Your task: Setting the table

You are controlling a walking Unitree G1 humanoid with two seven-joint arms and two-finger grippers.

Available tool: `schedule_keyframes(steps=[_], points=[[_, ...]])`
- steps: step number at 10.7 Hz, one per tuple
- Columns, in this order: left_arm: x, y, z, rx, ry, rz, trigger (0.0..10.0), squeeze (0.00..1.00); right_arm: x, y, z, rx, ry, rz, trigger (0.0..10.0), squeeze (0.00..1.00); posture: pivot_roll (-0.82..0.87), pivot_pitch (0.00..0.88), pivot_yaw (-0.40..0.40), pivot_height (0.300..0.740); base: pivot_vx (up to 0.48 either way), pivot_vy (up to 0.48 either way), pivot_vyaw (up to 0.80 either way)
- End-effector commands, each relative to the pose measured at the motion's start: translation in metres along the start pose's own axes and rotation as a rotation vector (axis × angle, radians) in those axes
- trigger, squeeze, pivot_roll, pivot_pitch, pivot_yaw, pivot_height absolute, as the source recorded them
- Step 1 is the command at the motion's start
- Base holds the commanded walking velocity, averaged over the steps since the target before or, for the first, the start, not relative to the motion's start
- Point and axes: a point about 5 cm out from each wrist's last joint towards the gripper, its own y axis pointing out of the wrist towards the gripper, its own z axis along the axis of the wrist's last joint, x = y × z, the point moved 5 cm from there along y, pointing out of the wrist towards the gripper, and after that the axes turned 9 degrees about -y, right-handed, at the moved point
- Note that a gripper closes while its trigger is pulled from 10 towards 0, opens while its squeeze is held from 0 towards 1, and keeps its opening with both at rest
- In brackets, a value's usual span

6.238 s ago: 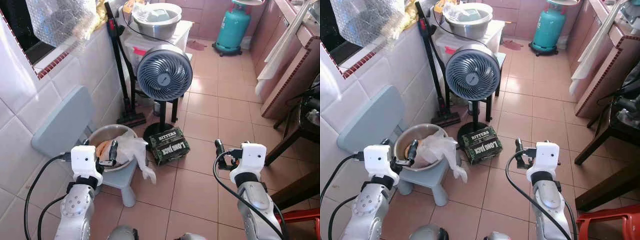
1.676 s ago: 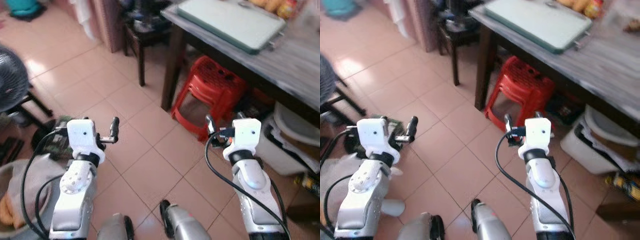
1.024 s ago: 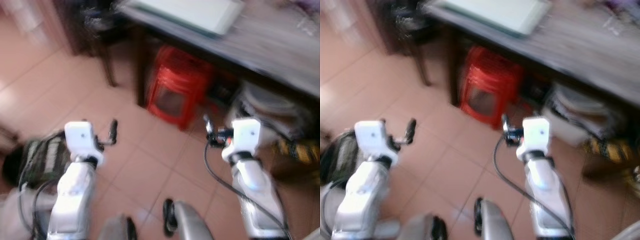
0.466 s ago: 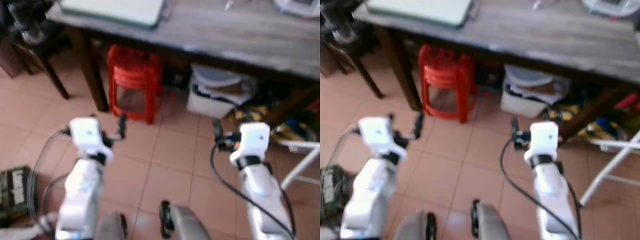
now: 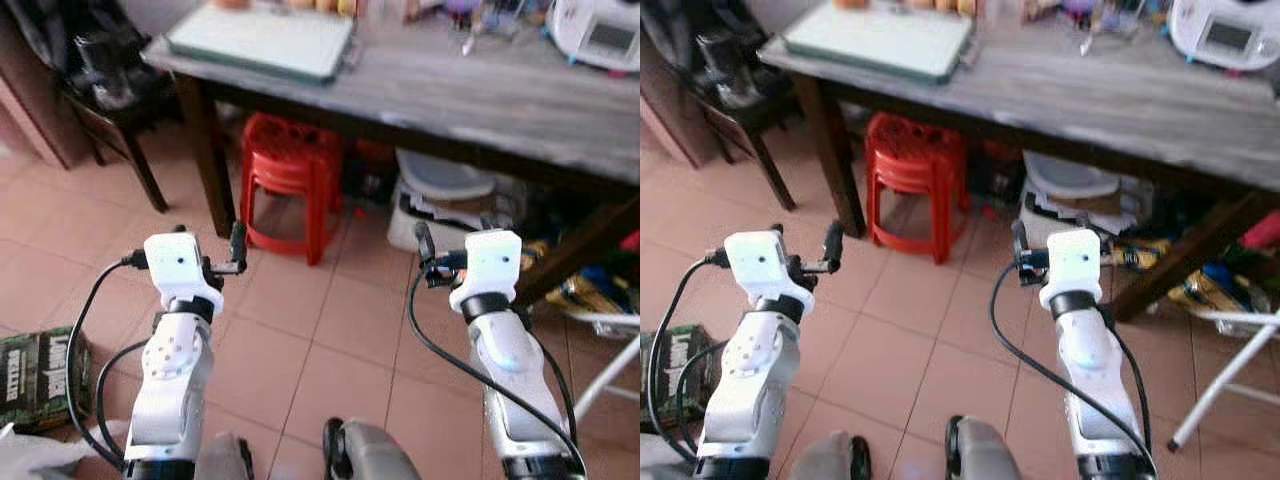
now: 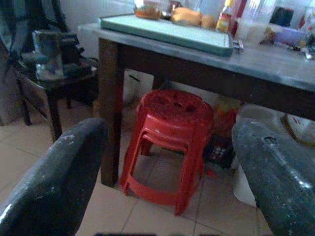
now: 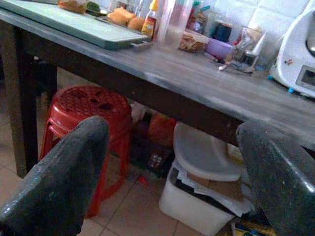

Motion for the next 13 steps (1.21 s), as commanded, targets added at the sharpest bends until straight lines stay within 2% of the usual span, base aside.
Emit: schedule_keyframes(steps=[1, 4, 6, 7, 8, 9, 12, 13], points=[[-0.001, -0.001, -0.006, -0.020, 0.004, -0.001, 10.0, 0.00, 0.003, 0.000, -0.002, -0.006, -0.034, -0.018, 10.0, 0.00, -0.02, 0.033, -0.058, 0.740, 0.000, 0.000, 0.00], [0.000, -0.005, -0.013, -0.041, 0.008, -0.053, 10.0, 0.00, -0.013, -0.009, -0.013, -0.039, 0.076, 0.009, 10.0, 0.00, -0.03, 0.044, -0.030, 0.740, 0.000, 0.000, 0.00], [0.001, -0.005, -0.011, -0.040, 0.006, -0.070, 10.0, 0.00, -0.017, -0.013, -0.012, -0.014, 0.047, 0.029, 10.0, 0.00, -0.03, 0.057, -0.025, 0.740, 0.000, -0.131, 0.00], [0.002, -0.005, -0.012, -0.042, 0.004, -0.076, 10.0, 0.00, -0.015, -0.014, -0.019, -0.064, 0.086, 0.022, 10.0, 0.00, -0.04, 0.063, -0.025, 0.740, 0.000, -0.259, 0.00], [0.003, -0.007, -0.013, -0.049, 0.004, -0.080, 10.0, 0.00, -0.013, -0.016, -0.011, -0.020, 0.113, 0.042, 10.0, 0.00, -0.04, 0.073, -0.022, 0.740, 0.000, -0.262, 0.00], [0.003, -0.008, -0.014, -0.053, 0.004, -0.082, 10.0, 0.00, -0.013, -0.017, -0.015, -0.045, 0.123, 0.032, 10.0, 0.00, -0.04, 0.078, -0.023, 0.740, 0.000, -0.262, 0.00], [0.002, -0.007, -0.012, -0.053, 0.007, -0.082, 10.0, 0.00, -0.012, -0.016, -0.013, -0.032, 0.109, 0.037, 10.0, 0.00, -0.04, 0.087, -0.022, 0.740, 0.000, -0.262, -0.75], [0.002, -0.008, -0.012, -0.052, 0.007, -0.083, 10.0, 0.00, -0.013, -0.015, -0.011, -0.018, 0.102, 0.050, 10.0, 0.00, -0.04, 0.087, -0.022, 0.740, 0.000, -0.262, 0.00]])
